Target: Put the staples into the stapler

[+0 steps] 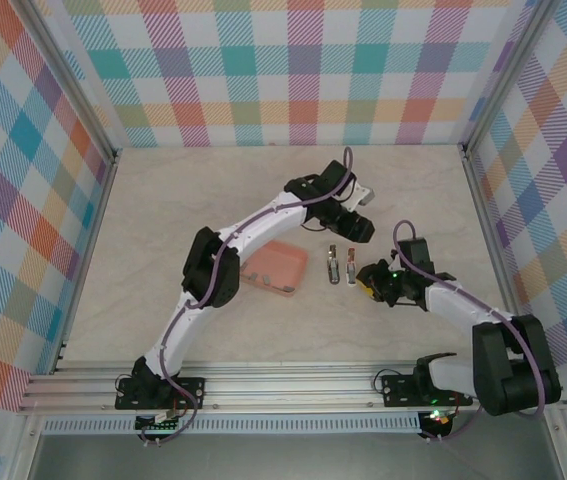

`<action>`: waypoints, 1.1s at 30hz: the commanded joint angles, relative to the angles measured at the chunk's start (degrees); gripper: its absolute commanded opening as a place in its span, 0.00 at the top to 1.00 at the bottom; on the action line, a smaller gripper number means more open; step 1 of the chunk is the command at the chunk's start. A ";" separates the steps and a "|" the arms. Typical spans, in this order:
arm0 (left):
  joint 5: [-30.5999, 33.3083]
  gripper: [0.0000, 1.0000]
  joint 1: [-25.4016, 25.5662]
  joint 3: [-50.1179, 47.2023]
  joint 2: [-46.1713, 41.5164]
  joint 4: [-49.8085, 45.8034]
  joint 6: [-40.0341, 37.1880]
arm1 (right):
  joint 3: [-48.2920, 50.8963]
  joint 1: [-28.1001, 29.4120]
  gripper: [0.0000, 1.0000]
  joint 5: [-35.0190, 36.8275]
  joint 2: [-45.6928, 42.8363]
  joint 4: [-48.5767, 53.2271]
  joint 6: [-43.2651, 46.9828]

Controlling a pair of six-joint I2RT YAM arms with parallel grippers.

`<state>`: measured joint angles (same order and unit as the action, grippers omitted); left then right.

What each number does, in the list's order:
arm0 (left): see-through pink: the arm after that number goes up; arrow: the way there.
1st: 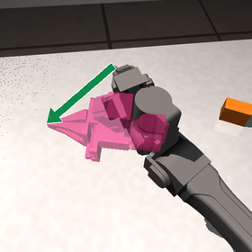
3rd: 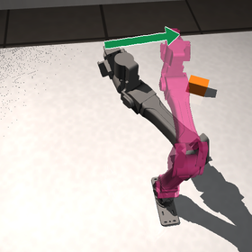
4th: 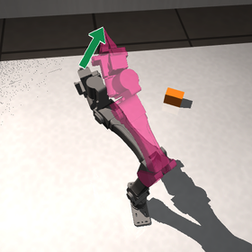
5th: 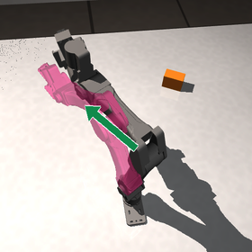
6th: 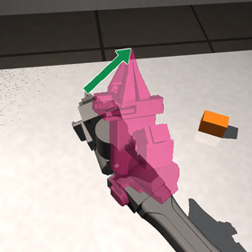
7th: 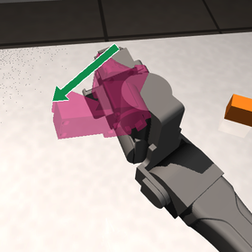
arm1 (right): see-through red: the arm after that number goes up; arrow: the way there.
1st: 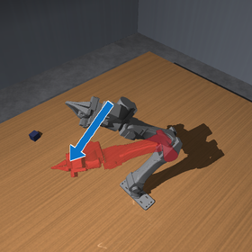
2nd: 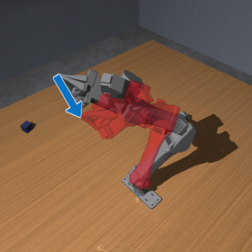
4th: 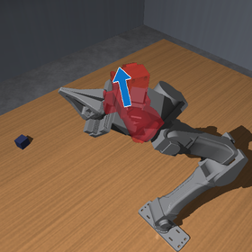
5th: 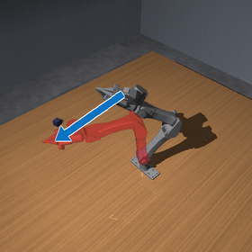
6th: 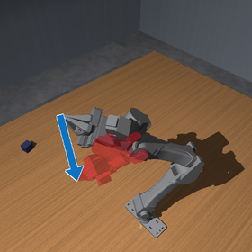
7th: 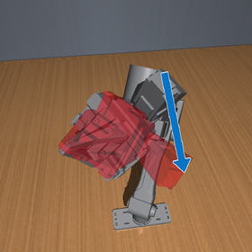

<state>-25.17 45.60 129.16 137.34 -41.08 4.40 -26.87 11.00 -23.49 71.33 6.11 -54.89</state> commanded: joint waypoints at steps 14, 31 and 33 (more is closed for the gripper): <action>3.06 0.39 1.47 3.23 3.54 -3.65 0.08 | 0.82 -0.98 0.71 -5.20 4.28 -5.40 -1.09; 3.16 0.39 2.19 4.36 5.39 -5.06 0.47 | 0.89 -1.29 0.74 -5.56 6.80 -6.92 -1.09; 2.79 0.39 2.12 4.43 5.37 -5.30 0.47 | 1.03 -1.42 0.74 -5.47 7.24 -7.29 -1.09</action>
<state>-21.82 46.57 131.94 142.12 -44.97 4.67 -26.65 10.07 -28.14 77.82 0.56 -55.33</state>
